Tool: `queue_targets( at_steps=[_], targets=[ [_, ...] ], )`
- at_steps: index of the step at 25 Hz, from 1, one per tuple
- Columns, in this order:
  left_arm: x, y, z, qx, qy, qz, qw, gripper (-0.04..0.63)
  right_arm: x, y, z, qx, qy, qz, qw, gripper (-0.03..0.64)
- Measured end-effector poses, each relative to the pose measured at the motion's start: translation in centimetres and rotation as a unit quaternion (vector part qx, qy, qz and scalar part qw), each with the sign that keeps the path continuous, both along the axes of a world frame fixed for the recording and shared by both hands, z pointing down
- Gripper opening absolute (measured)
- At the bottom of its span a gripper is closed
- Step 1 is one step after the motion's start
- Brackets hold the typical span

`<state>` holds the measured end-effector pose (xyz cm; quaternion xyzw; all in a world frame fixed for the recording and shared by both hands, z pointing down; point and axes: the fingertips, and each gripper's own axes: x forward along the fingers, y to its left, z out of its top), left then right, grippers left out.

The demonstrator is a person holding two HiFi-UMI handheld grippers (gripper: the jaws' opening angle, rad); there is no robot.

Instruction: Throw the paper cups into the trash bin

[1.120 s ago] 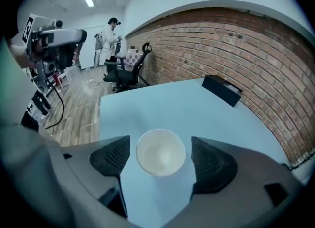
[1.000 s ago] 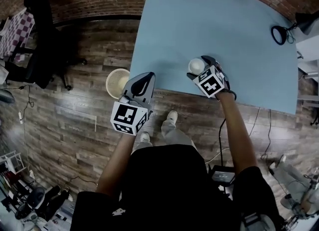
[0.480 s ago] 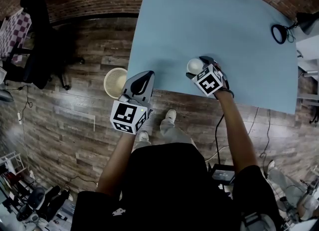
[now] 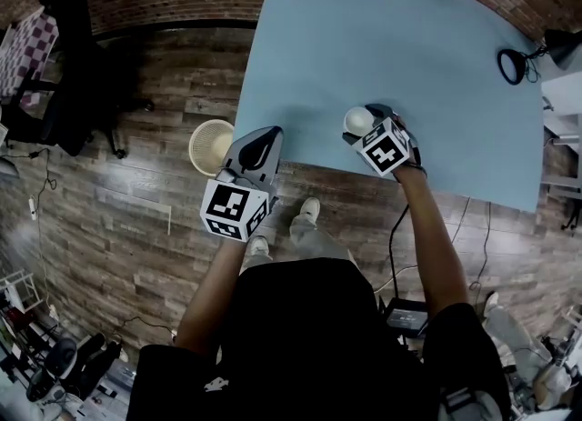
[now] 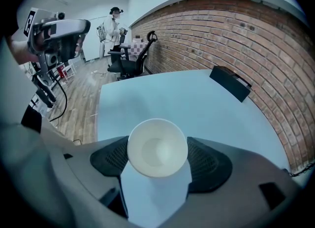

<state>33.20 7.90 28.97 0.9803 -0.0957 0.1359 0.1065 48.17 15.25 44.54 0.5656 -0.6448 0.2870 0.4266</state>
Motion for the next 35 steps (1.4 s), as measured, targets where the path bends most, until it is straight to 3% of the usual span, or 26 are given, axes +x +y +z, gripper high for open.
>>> queue_targets(
  at_steps=[23,35],
  targets=[
    [0.1,0.4,-0.4,0.008,0.003,-0.014,0.9999,0.009,0.8,0.1,-1.3,0.023,0.005,-0.001,1.000,0.360],
    [-2.1,0.2,-1.0,0.012,-0.003,-0.058,0.9982,0.009,0.0,-1.7,-2.7,0.035,0.005,-0.041,0.999,0.360]
  ],
)
